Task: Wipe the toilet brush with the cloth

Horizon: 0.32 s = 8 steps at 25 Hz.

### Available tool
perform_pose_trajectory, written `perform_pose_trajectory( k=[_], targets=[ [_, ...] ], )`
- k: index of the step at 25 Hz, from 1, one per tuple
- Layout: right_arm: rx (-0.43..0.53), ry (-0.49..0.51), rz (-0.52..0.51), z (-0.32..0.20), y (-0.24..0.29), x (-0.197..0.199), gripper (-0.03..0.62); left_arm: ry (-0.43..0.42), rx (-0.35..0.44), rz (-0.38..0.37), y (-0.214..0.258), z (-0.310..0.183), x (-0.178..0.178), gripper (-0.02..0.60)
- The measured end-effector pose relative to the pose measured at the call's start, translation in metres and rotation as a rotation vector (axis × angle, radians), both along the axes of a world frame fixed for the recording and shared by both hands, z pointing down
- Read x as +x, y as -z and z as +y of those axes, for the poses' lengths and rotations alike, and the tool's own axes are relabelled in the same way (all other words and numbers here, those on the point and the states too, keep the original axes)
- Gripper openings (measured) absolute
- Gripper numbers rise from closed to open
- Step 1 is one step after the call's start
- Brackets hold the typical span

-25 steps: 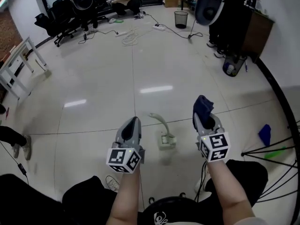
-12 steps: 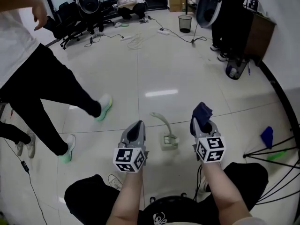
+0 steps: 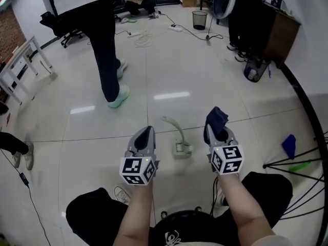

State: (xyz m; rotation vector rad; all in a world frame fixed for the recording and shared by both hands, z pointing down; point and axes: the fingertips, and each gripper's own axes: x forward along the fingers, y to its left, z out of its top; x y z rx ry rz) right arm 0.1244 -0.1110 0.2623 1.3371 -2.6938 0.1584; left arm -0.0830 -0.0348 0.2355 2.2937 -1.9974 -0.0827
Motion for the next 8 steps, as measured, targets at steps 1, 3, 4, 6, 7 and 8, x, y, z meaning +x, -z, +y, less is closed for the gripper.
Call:
perform_pose_trajectory(
  k=[1, 3, 4, 6, 7, 8],
  targets=[
    [-0.004, 0.0, -0.002, -0.0003, -0.0012, -0.0007, 0.06, 0.0, 0.002, 0.002, 0.0005, -0.0002, -0.0009, 0.006],
    [-0.014, 0.002, -0.005, 0.0003, -0.0047, -0.0011, 0.06, 0.001, 0.005, 0.007, -0.0005, 0.0007, -0.0021, 0.006],
    [-0.016, 0.003, -0.007, 0.0005, -0.0061, -0.0016, 0.06, 0.001, 0.007, 0.008, -0.001, 0.0011, -0.0027, 0.006],
    [-0.017, 0.005, -0.009, -0.0002, -0.0075, -0.003, 0.06, -0.003, 0.009, 0.004, -0.0015, 0.0006, -0.0035, 0.006],
    [-0.016, 0.005, -0.01, -0.0007, -0.0079, -0.0035, 0.06, -0.006, 0.01, 0.001, -0.0016, 0.0, -0.0036, 0.006],
    [-0.016, 0.004, -0.012, -0.0014, -0.0081, -0.004, 0.06, -0.009, 0.011, -0.002, -0.0017, -0.0007, -0.0036, 0.006]
  ],
)
